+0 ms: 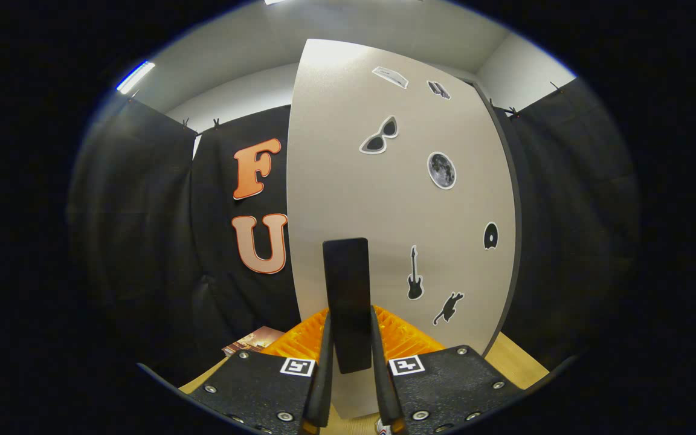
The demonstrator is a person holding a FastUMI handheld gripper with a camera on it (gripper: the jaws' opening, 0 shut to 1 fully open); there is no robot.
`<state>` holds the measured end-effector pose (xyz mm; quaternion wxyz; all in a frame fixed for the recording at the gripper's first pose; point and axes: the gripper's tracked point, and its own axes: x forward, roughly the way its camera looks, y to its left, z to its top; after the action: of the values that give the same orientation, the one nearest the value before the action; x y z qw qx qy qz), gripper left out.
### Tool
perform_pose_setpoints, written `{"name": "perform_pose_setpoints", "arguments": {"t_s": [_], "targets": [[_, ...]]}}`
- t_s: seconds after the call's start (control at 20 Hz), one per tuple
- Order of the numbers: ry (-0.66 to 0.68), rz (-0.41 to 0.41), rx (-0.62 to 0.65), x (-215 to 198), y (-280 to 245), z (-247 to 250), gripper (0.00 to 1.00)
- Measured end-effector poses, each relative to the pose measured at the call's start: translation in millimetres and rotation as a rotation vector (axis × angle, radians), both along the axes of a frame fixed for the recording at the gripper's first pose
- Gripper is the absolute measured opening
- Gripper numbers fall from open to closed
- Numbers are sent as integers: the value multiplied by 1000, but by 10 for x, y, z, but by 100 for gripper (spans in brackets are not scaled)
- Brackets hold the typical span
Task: Open the shoe cabinet door, grab the shoes and put them into the shoe cabinet, then close the shoe cabinet door.
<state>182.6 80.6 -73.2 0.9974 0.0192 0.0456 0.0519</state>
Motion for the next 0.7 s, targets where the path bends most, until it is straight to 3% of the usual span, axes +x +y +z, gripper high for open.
{"name": "perform_pose_setpoints", "arguments": {"t_s": [0.7], "targets": [[-11,-34,42,-560,-564,46,30]]}}
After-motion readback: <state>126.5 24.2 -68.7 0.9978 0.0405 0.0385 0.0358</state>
